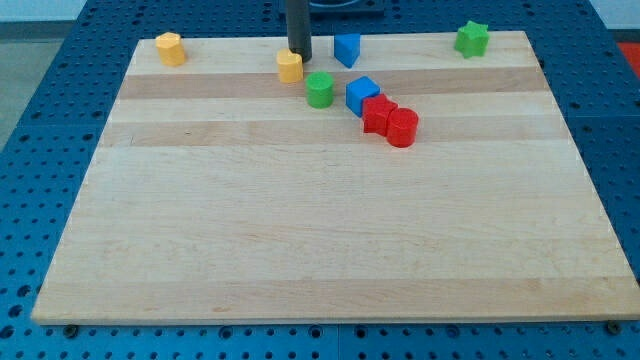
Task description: Push the heart into the green circle
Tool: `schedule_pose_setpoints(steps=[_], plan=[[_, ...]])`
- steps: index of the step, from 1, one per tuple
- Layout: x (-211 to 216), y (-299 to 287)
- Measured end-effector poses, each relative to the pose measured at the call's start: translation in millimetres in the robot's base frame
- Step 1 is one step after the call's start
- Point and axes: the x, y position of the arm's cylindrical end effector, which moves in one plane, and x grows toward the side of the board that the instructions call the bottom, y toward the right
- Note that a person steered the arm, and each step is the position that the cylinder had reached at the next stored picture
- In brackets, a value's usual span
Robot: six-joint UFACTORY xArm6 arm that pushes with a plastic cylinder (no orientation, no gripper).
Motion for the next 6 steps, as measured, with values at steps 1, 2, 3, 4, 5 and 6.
schedule_pose_setpoints(steps=[1,2,3,4,5,6], plan=[[-26,-16],[-16,-27],[-5,-35],[8,-44],[13,-48],[13,-30]])
